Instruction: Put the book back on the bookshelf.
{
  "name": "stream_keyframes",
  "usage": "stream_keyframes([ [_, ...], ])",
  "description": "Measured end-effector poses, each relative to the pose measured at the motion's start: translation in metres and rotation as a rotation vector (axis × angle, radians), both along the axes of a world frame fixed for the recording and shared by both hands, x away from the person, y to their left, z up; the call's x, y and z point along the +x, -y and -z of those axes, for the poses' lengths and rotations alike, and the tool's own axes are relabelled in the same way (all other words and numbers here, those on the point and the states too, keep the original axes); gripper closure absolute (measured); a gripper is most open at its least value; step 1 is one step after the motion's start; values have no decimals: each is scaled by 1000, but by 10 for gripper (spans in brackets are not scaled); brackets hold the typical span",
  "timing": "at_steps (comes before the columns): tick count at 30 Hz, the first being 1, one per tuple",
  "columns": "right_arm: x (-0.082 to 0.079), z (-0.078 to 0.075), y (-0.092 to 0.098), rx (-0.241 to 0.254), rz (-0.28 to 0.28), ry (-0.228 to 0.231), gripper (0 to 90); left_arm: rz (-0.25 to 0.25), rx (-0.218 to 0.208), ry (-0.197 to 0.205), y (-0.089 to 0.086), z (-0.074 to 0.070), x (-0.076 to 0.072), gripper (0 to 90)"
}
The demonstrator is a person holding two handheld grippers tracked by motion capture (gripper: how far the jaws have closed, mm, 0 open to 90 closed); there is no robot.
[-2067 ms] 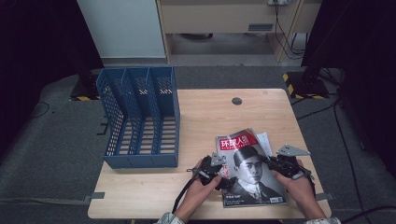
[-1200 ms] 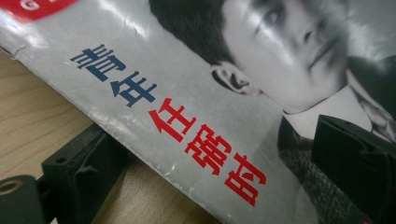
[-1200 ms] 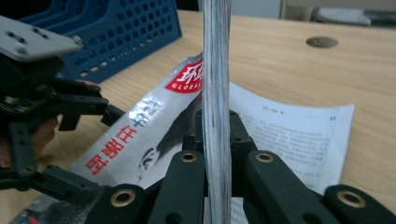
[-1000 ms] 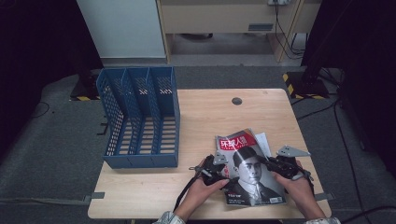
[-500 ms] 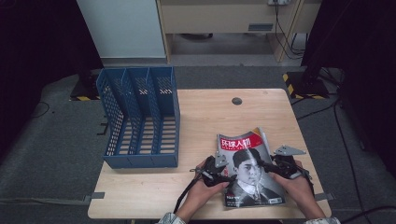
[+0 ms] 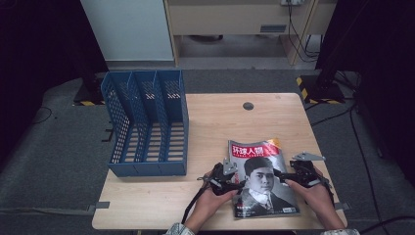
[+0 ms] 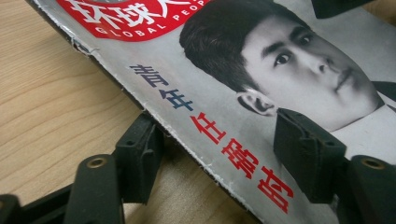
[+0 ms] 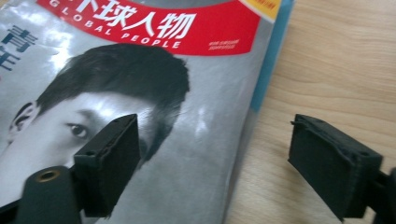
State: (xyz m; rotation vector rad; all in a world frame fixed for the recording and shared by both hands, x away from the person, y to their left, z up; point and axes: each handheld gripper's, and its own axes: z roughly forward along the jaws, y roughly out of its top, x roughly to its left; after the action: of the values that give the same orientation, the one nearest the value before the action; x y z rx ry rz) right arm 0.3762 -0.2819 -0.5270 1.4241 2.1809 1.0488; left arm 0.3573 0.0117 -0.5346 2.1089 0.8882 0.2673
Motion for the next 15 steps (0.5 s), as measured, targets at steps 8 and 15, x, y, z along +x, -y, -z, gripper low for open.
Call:
stream_keyframes([
  [8, -3, 3, -8, -13, -61, -40, 232, 3, -23, -7, -4, 0, 3, 425],
  [15, -7, 0, -7, -63, -33, 10, 450, 7, -49, -12, -7, -2, 4, 546],
])
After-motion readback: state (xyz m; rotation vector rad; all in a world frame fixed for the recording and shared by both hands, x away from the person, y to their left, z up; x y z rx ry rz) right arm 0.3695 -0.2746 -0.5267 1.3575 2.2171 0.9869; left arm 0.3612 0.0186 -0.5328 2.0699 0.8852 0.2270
